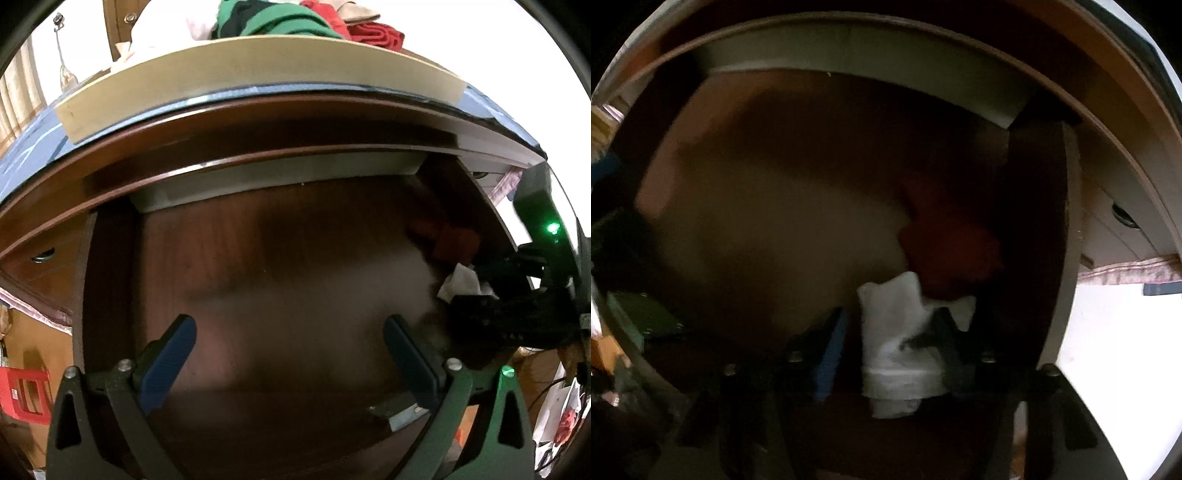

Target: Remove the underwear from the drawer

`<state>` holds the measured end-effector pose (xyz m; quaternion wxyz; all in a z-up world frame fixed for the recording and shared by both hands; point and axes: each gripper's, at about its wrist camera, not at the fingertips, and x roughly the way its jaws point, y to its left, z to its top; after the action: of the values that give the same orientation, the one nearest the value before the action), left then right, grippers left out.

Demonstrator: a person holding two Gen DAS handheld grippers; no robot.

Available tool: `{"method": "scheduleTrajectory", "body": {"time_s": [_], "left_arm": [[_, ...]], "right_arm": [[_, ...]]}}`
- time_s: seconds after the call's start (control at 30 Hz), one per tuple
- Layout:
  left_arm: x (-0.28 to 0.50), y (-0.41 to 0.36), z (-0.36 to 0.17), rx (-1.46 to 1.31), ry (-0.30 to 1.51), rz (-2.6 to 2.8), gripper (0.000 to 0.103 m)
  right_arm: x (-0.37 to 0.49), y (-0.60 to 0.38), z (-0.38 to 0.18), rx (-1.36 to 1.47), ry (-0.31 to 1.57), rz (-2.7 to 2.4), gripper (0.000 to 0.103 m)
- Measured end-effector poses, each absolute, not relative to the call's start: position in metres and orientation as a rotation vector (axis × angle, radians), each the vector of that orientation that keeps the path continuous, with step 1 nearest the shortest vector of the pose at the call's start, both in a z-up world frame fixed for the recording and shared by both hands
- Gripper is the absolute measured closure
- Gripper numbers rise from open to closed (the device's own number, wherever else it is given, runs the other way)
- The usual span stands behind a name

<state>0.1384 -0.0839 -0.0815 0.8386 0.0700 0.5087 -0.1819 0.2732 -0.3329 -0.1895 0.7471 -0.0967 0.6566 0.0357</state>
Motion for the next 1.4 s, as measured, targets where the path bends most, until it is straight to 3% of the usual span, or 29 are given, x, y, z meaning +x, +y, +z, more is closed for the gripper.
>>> {"method": "scheduleTrajectory", "body": {"time_s": [0.1,0.23,0.33,0.43,0.67,1.4], "left_arm": [[0.14,-0.082,-0.079,0.136,1.071,-0.388,0.001],[0.14,-0.083,-0.077,0.136,1.066,-0.401,0.001],[0.141,-0.084,-0.078,0.144,1.068,-0.408,0.001],[0.144,-0.088,-0.08,0.15,1.079,-0.407,0.001],[0.146,-0.107,-0.077,0.182,1.081,-0.442,0.001],[0.156,-0.131,-0.086,0.262,1.127,-0.452,0.001]], "right_arm": [[0.274,-0.335,-0.192,-0.267,1.454,0.061,0.073],[0.275,-0.341,-0.189,-0.237,1.453,0.072,0.079],[0.272,-0.364,-0.176,-0.036,1.391,0.11,0.086],[0.263,-0.388,-0.166,0.18,1.312,0.155,0.087],[0.246,-0.41,-0.155,0.355,1.193,0.196,0.087],[0.267,-0.38,-0.155,0.586,1.091,0.353,0.087]]}}
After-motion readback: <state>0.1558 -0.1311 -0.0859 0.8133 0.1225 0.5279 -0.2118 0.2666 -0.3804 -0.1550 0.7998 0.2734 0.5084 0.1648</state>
